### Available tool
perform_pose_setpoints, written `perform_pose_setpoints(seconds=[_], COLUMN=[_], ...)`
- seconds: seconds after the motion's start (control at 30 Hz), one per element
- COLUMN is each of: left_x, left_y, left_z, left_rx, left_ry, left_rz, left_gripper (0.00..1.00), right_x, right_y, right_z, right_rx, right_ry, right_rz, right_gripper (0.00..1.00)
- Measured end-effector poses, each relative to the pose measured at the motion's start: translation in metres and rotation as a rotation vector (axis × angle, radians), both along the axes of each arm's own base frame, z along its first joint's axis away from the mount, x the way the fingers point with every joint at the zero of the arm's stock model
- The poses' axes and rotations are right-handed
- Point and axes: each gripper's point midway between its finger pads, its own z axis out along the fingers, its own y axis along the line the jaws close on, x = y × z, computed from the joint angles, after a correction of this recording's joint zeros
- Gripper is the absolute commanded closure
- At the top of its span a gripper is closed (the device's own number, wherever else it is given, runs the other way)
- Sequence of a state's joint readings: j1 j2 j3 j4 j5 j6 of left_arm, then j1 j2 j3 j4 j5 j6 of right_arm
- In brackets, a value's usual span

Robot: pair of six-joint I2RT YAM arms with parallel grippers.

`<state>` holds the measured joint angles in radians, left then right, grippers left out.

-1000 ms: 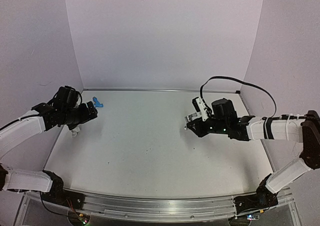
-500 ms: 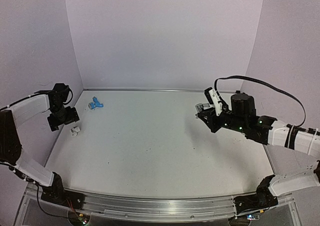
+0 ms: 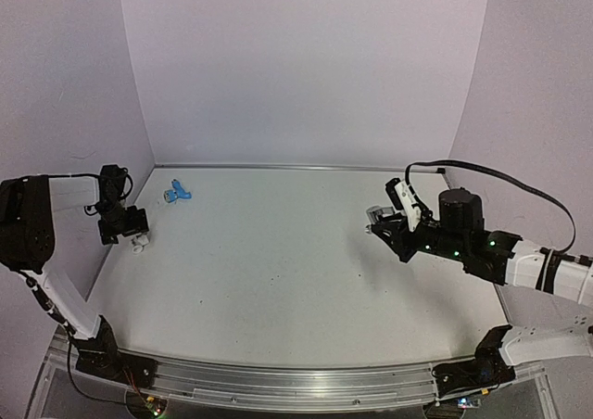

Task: Install the water faucets
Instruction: Pick up the adaptor from the corner of the board.

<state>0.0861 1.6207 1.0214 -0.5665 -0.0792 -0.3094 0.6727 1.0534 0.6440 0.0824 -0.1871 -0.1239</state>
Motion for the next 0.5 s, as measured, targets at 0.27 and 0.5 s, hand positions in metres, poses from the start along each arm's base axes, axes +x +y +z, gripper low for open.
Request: perform_pose_setpoints(seconds=[0.27, 0.5], left_x=[0.02, 0.023], left_y=[-0.008, -0.013], left_z=[-0.015, -0.042], left_rx=[-0.181, -0.215], left_ry=[-0.071, -0.033], left_rz=[-0.008, -0.019], left_gripper=[0.13, 0.38], right_x=[-0.001, -0.001], right_y=[0.004, 0.005], right_z=[0.004, 0.001], right_rx=[0.021, 0.019], right_ry=[-0.015, -0.01], right_rz=[0.02, 0.024], right_gripper=[1.0, 1.0])
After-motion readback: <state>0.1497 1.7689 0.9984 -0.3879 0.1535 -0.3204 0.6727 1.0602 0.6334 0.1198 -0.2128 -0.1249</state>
